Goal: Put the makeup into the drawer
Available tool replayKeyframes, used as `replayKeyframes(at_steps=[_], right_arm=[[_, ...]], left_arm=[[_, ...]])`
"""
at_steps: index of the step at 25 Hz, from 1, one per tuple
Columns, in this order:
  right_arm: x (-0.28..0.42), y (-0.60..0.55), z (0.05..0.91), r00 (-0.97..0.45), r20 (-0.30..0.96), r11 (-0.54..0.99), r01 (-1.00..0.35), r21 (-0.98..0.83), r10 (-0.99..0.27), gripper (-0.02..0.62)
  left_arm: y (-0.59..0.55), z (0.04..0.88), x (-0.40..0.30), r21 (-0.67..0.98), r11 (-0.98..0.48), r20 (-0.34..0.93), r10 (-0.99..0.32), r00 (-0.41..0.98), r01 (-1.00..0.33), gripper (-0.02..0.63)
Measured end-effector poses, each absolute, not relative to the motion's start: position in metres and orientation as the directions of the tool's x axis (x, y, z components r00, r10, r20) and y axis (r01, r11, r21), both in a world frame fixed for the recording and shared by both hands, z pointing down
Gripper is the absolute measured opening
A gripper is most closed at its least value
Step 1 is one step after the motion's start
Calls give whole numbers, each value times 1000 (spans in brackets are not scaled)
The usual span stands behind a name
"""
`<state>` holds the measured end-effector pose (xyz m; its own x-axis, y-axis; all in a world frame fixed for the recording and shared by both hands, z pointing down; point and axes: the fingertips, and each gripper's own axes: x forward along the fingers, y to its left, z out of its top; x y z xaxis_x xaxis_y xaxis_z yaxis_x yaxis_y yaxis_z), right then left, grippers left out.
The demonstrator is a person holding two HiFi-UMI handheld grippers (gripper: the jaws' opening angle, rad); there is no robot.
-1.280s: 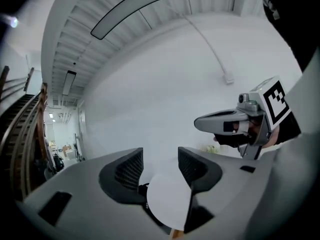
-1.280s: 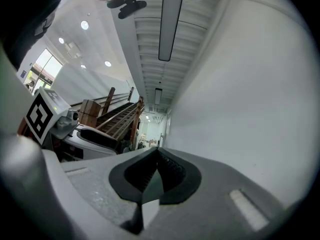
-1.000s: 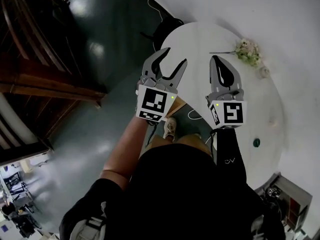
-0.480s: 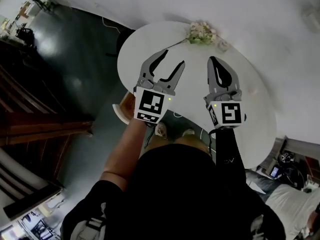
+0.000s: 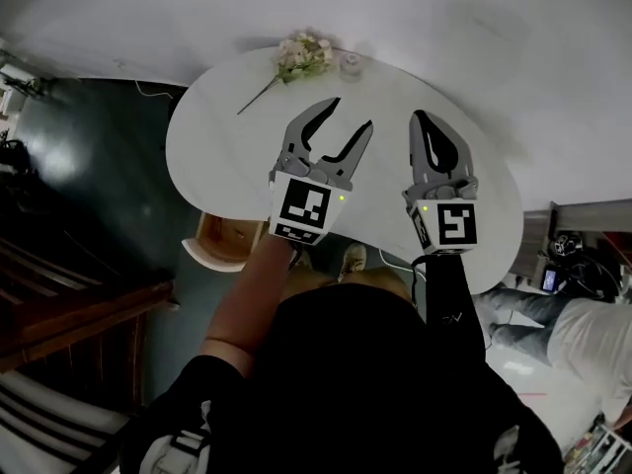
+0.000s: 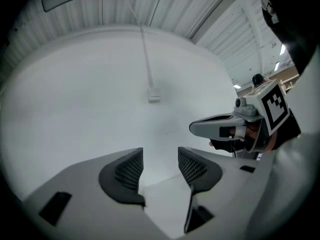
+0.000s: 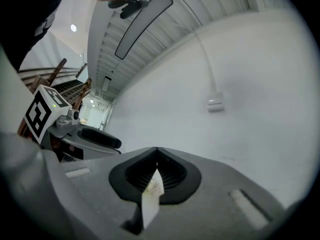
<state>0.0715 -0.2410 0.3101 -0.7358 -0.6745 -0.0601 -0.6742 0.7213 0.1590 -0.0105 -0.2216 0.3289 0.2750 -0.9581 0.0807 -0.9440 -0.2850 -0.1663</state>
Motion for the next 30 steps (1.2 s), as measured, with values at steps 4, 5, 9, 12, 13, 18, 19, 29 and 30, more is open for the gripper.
replayKeyframes(at_steps=[4, 5, 9, 12, 13, 18, 19, 29, 30], right_arm=[[129, -251, 318, -662, -13, 651, -740, 171, -749, 4], [141, -252, 318, -644, -20, 631, -756, 174, -765, 3], [182, -258, 319, -601, -26, 587, -788, 186, -799, 3], [202, -263, 325, -579, -15, 567, -802, 187, -815, 3], [206, -263, 325, -577, -12, 565, -804, 186, -817, 3], [222, -266, 327, -562, -13, 550, -815, 184, -827, 3], [227, -267, 329, -553, -7, 543, -820, 182, -833, 5], [290, -263, 344, -436, 10, 431, -886, 169, -900, 3], [296, -262, 344, -426, 12, 422, -890, 172, -905, 3]], left_arm=[[-240, 332, 42, -159, -371, 77, -928, 363, -915, 219], [-243, 334, 53, -158, -390, 77, -921, 382, -907, 219], [-252, 343, 92, -165, -452, 92, -892, 442, -877, 219], [-257, 347, 115, -169, -481, 103, -877, 470, -860, 219], [-258, 348, 122, -169, -489, 104, -872, 478, -856, 219], [-264, 366, 151, -175, -564, 156, -825, 543, -807, 218], [-265, 378, 160, -178, -589, 189, -807, 560, -789, 218], [-252, 571, 245, -94, -832, 622, -478, 620, -547, 216], [-250, 587, 249, -81, -844, 653, -447, 611, -531, 216]])
